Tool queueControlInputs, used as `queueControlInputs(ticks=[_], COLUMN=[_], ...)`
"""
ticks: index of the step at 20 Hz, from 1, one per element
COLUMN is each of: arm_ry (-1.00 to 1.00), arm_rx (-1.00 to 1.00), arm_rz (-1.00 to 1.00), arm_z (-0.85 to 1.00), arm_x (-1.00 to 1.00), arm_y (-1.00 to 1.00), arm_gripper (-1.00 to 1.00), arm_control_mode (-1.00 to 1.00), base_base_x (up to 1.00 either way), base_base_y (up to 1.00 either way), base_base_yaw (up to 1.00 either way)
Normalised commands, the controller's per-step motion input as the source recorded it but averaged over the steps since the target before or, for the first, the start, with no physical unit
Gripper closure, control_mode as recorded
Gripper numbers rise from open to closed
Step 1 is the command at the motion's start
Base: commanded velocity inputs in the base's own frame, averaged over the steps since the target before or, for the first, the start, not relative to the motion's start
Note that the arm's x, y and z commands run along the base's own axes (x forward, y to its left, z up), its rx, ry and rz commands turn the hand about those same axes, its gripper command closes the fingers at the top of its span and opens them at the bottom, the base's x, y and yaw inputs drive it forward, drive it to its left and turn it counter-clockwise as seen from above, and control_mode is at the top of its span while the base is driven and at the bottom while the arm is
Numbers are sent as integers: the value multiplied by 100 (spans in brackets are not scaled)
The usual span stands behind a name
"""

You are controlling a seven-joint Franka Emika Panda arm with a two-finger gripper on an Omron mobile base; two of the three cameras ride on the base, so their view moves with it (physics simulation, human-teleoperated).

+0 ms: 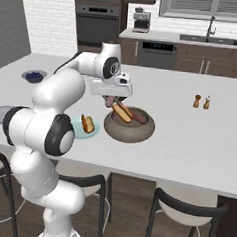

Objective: Place one bun and one sausage from the bowl on each plate.

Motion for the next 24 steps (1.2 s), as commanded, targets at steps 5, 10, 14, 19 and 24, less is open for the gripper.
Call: queueControlInputs(ticks=[5,10,14,19,24], arm_ry=[0,0,0,0,1], arm_rx=[0,-7,-11,-7,-6], arm_rz=[0,6,3,0,0], arm_z=[-11,-38,-25,-25,-58], arm_x=[-73,-63,-1,55,50], arm_y=[100,100,100,84,16], arm_gripper=[100,100,100,100,100], arm_control_mode=[-100,-100,-100,-100,-100], base_base_x=[0,0,0,0,0], base_base_y=[0,0,0,0,0], base_base_yaw=[0,0,0,0,0])
